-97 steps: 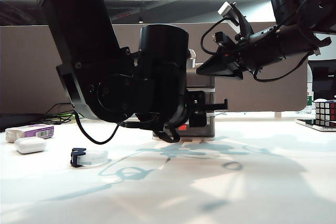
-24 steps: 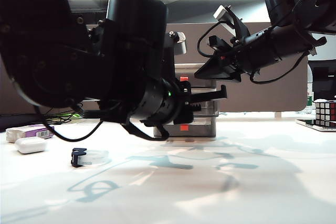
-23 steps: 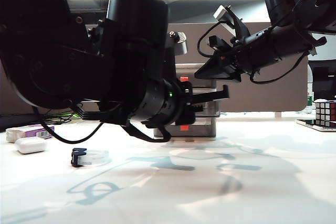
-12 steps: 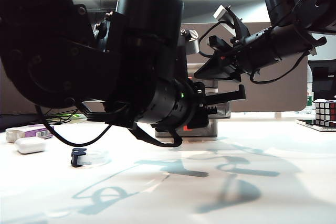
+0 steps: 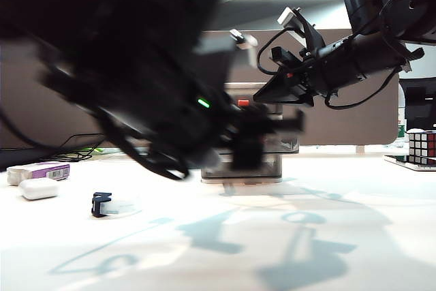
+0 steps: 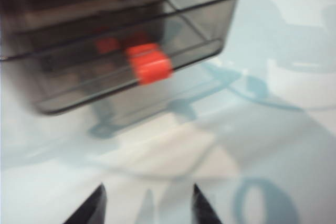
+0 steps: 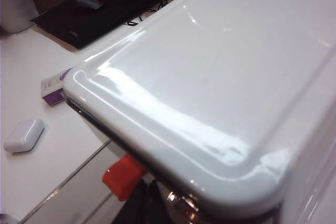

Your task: Open the second layer of the drawer on the table, pick up the transparent tape on the table and put it in, and finally close the drawer.

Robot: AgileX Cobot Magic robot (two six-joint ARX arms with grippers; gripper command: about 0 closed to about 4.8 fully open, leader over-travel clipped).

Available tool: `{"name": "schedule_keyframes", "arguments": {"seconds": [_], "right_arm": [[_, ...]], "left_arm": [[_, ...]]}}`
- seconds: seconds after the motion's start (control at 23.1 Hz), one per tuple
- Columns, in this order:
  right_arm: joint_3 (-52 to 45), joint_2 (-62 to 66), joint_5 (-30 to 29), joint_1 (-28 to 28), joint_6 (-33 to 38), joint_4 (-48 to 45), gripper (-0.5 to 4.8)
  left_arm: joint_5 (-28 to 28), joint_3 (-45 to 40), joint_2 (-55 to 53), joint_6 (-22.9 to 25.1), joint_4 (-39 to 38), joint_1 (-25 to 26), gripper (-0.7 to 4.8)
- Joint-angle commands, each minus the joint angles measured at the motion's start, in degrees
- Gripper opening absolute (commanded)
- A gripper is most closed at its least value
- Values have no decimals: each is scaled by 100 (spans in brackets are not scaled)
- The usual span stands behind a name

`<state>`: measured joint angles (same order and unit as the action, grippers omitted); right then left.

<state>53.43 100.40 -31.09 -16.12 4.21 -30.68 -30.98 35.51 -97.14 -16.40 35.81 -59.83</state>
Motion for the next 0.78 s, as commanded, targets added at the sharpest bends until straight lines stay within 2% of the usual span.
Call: {"name": "schedule_keyframes", "arguments": {"seconds": [0.04, 0.13, 0.17, 0.22, 0.39, 0.48, 0.56, 0.61, 0.65, 0.69, 0.74, 0.78], "right_arm": [[26, -17, -15, 7, -17, 111, -5], [26, -17, -94, 7, -17, 160, -5], [26, -20, -125, 7, -17, 197, -5], [26, -20, -155, 7, -17, 208, -5], [26, -20, -254, 4, 11, 238, -5], [26, -20, -365, -22, 33, 269, -5], [26, -20, -376, -22, 33, 308, -5], [26, -20, -380, -24, 33, 378, -5], [26, -20, -378, -24, 31, 411, -5], [24, -20, -380, -24, 31, 433, -5], [24, -20, -380, -24, 31, 463, -5], [24, -20, -380, -24, 31, 474, -5]], "left_arm": [[-192, -540, 745, -11, -116, 17, 215], [-125, -955, 1412, 90, -575, 90, 215], [59, -1132, 1849, 372, -1032, 190, 216], [201, -1207, 2267, 551, -1644, 330, 216], [592, -1207, 3139, 929, -2981, 822, 218], [929, -1204, 3606, 1427, -3558, 1191, 220], [1036, -1204, 4026, 2214, -3974, 1661, 221], [1491, -1207, 4232, 2771, -4063, 2041, 247], [1864, -1207, 4328, 3005, -4081, 2312, 276], [2570, -1204, 4387, 3123, -4039, 2782, 317], [3425, -1207, 4352, 3230, -3954, 3373, 406], [3827, -1207, 4315, 3348, -3932, 3674, 442]]}}
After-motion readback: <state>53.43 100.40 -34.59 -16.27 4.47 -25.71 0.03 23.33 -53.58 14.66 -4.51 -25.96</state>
